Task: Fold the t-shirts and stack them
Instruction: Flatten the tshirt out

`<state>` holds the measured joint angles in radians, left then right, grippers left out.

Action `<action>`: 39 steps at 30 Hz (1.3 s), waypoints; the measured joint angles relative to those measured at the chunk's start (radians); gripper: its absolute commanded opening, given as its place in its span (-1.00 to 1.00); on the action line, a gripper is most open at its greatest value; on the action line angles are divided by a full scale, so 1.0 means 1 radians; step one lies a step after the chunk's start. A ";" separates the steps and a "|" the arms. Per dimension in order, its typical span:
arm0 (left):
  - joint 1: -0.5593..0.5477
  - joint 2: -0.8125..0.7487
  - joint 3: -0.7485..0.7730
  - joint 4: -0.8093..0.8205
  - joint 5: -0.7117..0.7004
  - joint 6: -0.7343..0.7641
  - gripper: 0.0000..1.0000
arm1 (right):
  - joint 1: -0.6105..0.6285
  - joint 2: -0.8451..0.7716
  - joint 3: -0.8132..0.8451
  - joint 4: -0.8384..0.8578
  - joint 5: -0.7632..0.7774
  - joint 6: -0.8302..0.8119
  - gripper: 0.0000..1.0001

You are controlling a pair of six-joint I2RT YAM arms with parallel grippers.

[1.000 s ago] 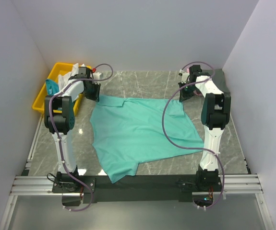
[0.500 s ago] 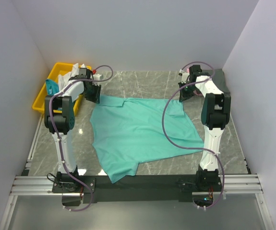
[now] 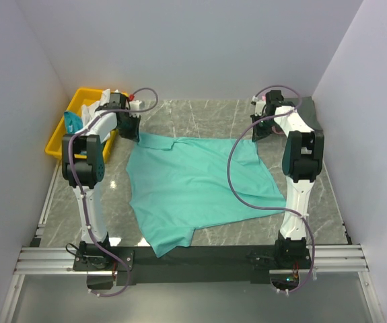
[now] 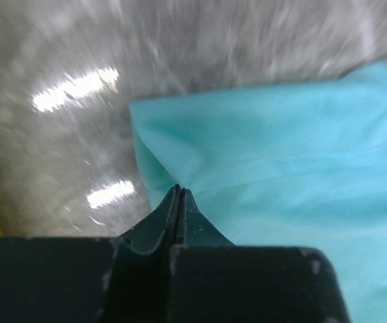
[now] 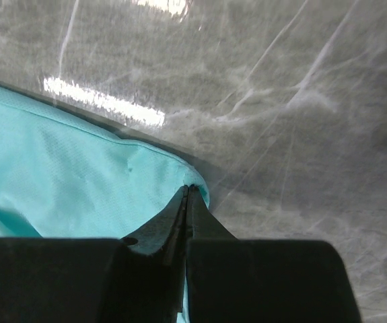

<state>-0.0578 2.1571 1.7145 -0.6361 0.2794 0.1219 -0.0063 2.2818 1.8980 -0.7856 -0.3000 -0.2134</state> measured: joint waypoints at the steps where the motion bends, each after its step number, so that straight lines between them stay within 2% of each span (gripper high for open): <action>1: 0.003 0.000 0.021 -0.001 0.014 -0.008 -0.99 | 0.000 -0.003 0.000 0.010 0.006 0.000 -1.00; 9: 0.036 0.080 0.314 0.084 0.118 -0.089 -0.99 | 0.000 -0.003 0.063 0.077 0.106 0.021 -1.00; 15: 0.038 0.261 0.466 0.187 0.143 -0.170 -0.99 | 0.000 0.050 0.184 0.114 0.200 0.051 -1.00; 20: 0.032 0.402 0.543 0.229 0.140 -0.203 -0.99 | 0.000 0.156 0.293 0.112 0.274 0.072 -1.00; 22: 0.027 0.427 0.547 0.248 0.134 -0.205 -0.87 | 0.004 0.195 0.321 0.108 0.304 0.084 -1.00; 23: 0.024 0.435 0.547 0.262 0.130 -0.205 -0.76 | 0.007 0.207 0.330 0.103 0.318 0.087 -0.91; 24: 0.020 0.440 0.549 0.276 0.127 -0.205 -0.68 | 0.009 0.219 0.340 0.098 0.335 0.093 -0.65; 25: 0.015 0.442 0.555 0.290 0.124 -0.209 -0.52 | 0.012 0.226 0.347 0.093 0.349 0.099 -0.47; 26: 0.011 0.443 0.560 0.305 0.123 -0.212 -0.12 | 0.015 0.227 0.348 0.089 0.363 0.101 -0.32; 27: 0.010 0.443 0.563 0.326 0.125 -0.215 0.03 | 0.018 0.227 0.348 0.081 0.370 0.100 -0.13; 29: 0.006 0.436 0.564 0.374 0.133 -0.229 0.22 | 0.021 0.216 0.341 0.080 0.381 0.099 -0.03; 34: 0.011 0.314 0.459 0.402 0.143 -0.243 0.25 | 0.021 0.061 0.178 0.070 0.352 0.080 0.00; 39: 0.019 0.078 0.317 0.272 0.160 -0.164 0.11 | 0.019 -0.156 0.068 -0.001 0.245 0.003 -0.01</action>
<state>-0.0383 2.2349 2.0319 -0.3641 0.4393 -0.0418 0.0132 2.1262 1.9656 -0.7864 -0.0547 -0.2108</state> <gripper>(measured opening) 0.587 0.500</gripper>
